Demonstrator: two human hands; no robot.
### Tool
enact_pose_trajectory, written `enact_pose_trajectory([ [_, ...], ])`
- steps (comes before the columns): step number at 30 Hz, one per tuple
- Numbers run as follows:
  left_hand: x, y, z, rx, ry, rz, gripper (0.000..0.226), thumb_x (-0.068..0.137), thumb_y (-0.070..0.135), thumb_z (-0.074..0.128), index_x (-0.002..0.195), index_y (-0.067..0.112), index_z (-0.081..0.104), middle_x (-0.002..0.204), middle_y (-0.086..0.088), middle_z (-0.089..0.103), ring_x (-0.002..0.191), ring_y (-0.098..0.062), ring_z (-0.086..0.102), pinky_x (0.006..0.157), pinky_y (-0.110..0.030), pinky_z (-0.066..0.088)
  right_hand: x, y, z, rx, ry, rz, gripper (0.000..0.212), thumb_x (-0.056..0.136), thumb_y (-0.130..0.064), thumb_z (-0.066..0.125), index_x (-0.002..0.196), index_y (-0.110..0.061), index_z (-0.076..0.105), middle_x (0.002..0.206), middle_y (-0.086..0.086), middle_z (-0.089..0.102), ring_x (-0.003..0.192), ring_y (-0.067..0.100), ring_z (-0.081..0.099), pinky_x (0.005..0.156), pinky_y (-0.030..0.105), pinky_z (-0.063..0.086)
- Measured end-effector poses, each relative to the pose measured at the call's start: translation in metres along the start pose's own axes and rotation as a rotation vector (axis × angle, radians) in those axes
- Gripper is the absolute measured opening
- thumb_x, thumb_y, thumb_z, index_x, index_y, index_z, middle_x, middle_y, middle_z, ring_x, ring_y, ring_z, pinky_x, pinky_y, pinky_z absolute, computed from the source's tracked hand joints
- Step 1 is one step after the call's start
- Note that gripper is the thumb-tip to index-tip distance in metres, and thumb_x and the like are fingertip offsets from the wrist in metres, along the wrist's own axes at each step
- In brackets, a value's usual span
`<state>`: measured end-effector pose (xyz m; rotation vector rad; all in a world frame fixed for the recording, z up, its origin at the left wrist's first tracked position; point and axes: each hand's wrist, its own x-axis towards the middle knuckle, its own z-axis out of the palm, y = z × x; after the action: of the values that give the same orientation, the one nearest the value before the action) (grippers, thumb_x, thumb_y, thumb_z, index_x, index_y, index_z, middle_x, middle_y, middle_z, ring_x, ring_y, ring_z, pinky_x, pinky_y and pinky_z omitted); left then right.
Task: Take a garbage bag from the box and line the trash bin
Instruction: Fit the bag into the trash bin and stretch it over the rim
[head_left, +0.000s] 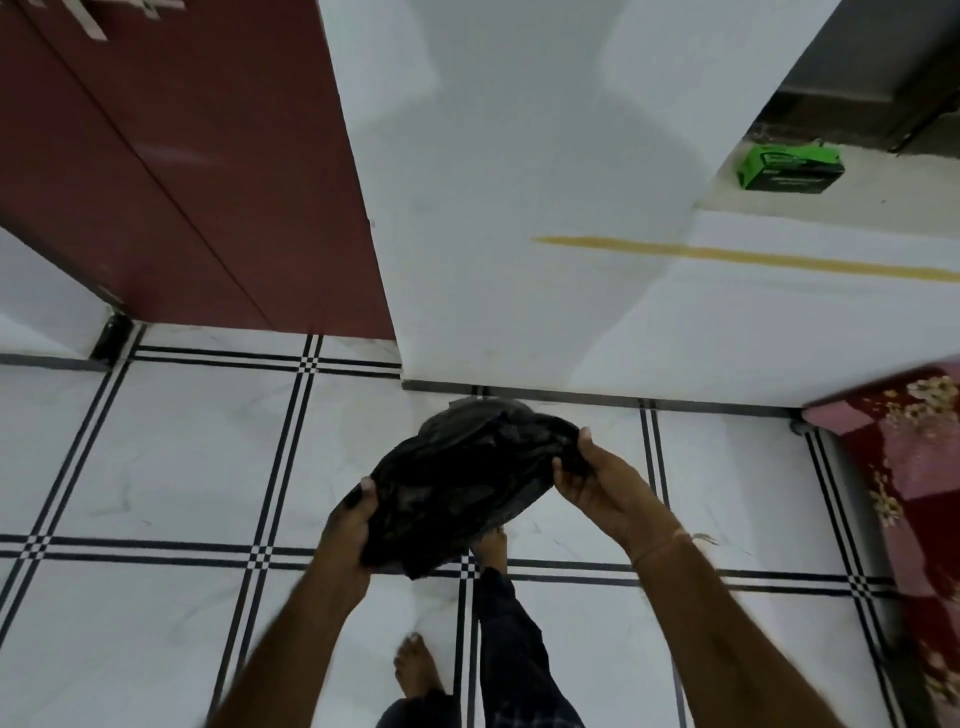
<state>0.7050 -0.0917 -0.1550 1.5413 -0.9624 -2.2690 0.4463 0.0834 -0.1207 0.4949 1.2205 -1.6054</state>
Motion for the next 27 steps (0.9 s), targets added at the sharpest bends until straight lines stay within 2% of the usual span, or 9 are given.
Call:
enact_pose_trajectory([
  [3,0.017,-0.025,0.023,-0.013,0.004,-0.05,0.057,0.091,0.054,0.055,0.128,0.013,0.069,0.122,-0.013,0.075,0.109,-0.029,0.073,0.084,-0.043,0.061,0.015,0.014,-0.02,-0.128,0.029,-0.085,0.043,0.102,-0.035,0.054,0.127,-0.002,0.065,0.124,0.016,0.071,0.105,0.027,0.069,0.091,0.039,0.057],
  [6,0.054,-0.057,0.04,-0.05,0.026,-0.109,0.058,0.092,0.057,0.053,0.13,0.015,0.068,0.125,-0.012,0.074,0.115,-0.03,0.071,0.092,-0.042,0.058,0.049,0.029,-0.04,-0.141,0.084,-0.129,0.044,0.103,-0.034,0.051,0.13,-0.001,0.064,0.129,0.017,0.07,0.117,0.03,0.067,0.103,0.041,0.05],
  [10,0.135,-0.093,0.056,-0.212,0.079,-0.184,0.052,0.103,0.051,0.042,0.132,0.014,0.065,0.126,-0.015,0.073,0.115,-0.035,0.069,0.085,-0.044,0.058,0.12,0.041,-0.058,-0.103,0.127,-0.196,0.044,0.104,-0.036,0.047,0.123,-0.002,0.067,0.124,0.016,0.073,0.124,0.032,0.064,0.101,0.038,0.051],
  [15,0.243,-0.153,0.065,-0.28,0.09,-0.215,0.053,0.1,0.046,0.052,0.139,0.01,0.06,0.132,-0.017,0.069,0.122,-0.035,0.065,0.1,-0.052,0.054,0.237,0.067,-0.088,-0.266,0.131,-0.275,0.045,0.107,-0.035,0.044,0.123,0.001,0.067,0.124,0.019,0.072,0.119,0.031,0.067,0.104,0.041,0.051],
  [18,0.293,-0.18,0.062,-0.252,0.146,-0.244,0.046,0.103,0.046,0.052,0.131,0.011,0.064,0.127,-0.017,0.07,0.112,-0.034,0.068,0.087,-0.048,0.058,0.294,0.094,-0.103,-0.395,0.191,-0.259,0.041,0.103,-0.033,0.052,0.11,0.003,0.07,0.114,0.023,0.073,0.108,0.035,0.07,0.094,0.04,0.057],
  [20,0.327,-0.19,0.053,-0.231,0.192,-0.194,0.051,0.097,0.051,0.058,0.13,0.012,0.067,0.128,-0.017,0.071,0.112,-0.038,0.069,0.093,-0.054,0.057,0.326,0.106,-0.113,-0.417,0.257,-0.246,0.038,0.102,-0.032,0.056,0.105,0.003,0.07,0.109,0.023,0.072,0.104,0.035,0.069,0.089,0.039,0.058],
  [23,0.36,-0.186,0.035,-0.129,0.301,-0.097,0.041,0.099,0.044,0.063,0.118,0.008,0.069,0.111,-0.008,0.075,0.095,-0.027,0.073,0.09,-0.043,0.059,0.366,0.109,-0.12,-0.435,0.315,-0.186,0.044,0.102,-0.037,0.055,0.116,0.003,0.067,0.114,0.021,0.071,0.101,0.033,0.071,0.078,0.036,0.061],
  [25,0.375,-0.178,0.023,-0.078,0.379,-0.094,0.033,0.097,0.045,0.065,0.108,0.013,0.064,0.099,-0.001,0.071,0.085,-0.021,0.069,0.085,-0.036,0.057,0.385,0.105,-0.12,-0.425,0.324,-0.108,0.041,0.102,-0.039,0.056,0.111,-0.001,0.067,0.099,0.017,0.072,0.077,0.025,0.073,0.057,0.027,0.055],
  [27,0.393,-0.175,0.005,-0.1,0.415,-0.119,0.044,0.091,0.052,0.07,0.111,0.013,0.062,0.103,-0.004,0.07,0.091,-0.025,0.069,0.089,-0.038,0.056,0.404,0.096,-0.122,-0.348,0.311,0.006,0.032,0.101,-0.039,0.057,0.096,-0.008,0.065,0.077,0.008,0.068,0.049,0.014,0.066,0.038,0.019,0.044],
])
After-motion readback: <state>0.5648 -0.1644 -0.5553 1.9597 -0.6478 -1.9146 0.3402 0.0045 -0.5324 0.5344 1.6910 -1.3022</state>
